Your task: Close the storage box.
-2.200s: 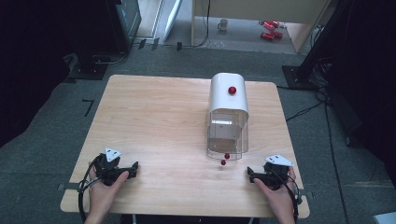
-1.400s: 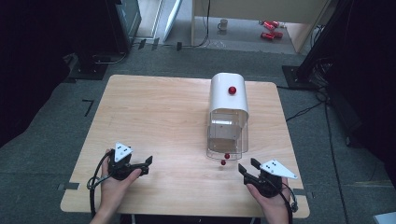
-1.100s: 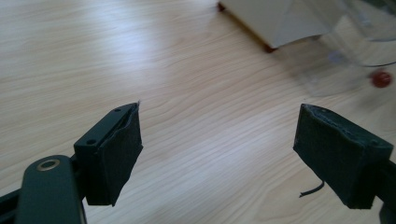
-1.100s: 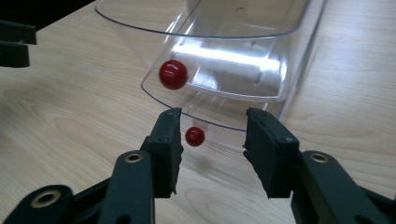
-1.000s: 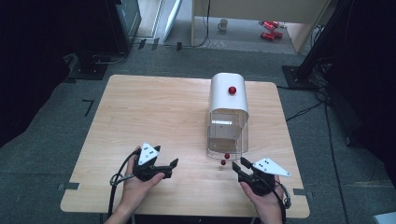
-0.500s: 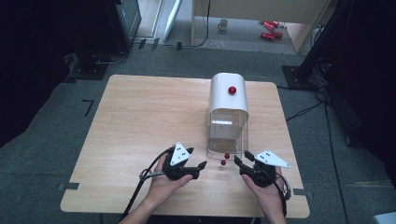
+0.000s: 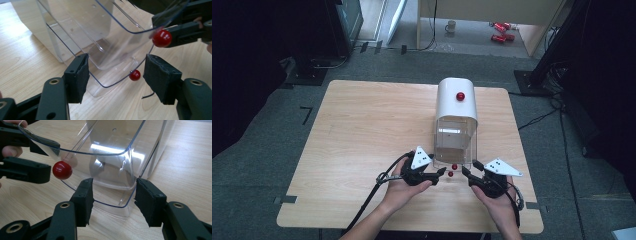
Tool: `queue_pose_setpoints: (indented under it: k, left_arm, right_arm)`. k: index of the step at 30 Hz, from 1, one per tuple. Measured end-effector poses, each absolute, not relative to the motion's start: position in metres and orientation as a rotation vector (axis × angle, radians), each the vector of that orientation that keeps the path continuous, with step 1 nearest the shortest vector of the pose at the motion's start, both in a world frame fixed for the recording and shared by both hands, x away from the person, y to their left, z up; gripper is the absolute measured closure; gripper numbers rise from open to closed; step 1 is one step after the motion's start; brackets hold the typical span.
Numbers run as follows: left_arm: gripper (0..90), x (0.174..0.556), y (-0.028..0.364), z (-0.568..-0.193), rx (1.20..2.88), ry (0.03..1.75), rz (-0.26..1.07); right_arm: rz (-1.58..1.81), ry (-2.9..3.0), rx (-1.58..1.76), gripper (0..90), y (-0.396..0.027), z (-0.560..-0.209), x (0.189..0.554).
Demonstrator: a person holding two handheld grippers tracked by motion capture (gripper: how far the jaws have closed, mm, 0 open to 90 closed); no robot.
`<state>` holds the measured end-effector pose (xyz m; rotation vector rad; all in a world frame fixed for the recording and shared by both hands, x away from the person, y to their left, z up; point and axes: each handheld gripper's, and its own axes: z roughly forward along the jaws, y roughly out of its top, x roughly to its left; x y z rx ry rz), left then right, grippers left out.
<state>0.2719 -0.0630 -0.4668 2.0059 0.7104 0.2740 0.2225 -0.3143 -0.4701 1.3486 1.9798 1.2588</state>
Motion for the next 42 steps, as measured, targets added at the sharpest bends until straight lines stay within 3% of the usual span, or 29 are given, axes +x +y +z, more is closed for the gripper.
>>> queue_pose_setpoints:
  k: [6, 10, 18, 26, 42]
  left_arm:
    - [39.7, 0.274, -0.062, -0.466, 2.0, 0.72, 0.286]
    - [39.3, 0.272, -0.057, -0.465, 1.99, 0.715, 0.294]
    - [38.5, 0.267, -0.043, -0.466, 1.999, 0.711, 0.306]
    - [38.6, 0.266, -0.025, -0.475, 2.01, 0.737, 0.306]
    - [39.0, 0.261, -0.028, -0.485, 2.05, 0.723, 0.299]
  right_arm:
    - [1.27, 1.964, 1.371, 50.9, -0.314, -0.47, 0.221]
    - [1.274, 1.937, 1.388, 63.2, -0.302, -0.467, 0.198]
    - [1.323, 1.883, 1.443, 75.9, -0.282, -0.463, 0.195]
    - [1.297, 1.852, 1.487, 71.3, -0.264, -0.464, 0.195]
    - [1.29, 1.786, 1.559, 75.5, -0.249, -0.464, 0.202]
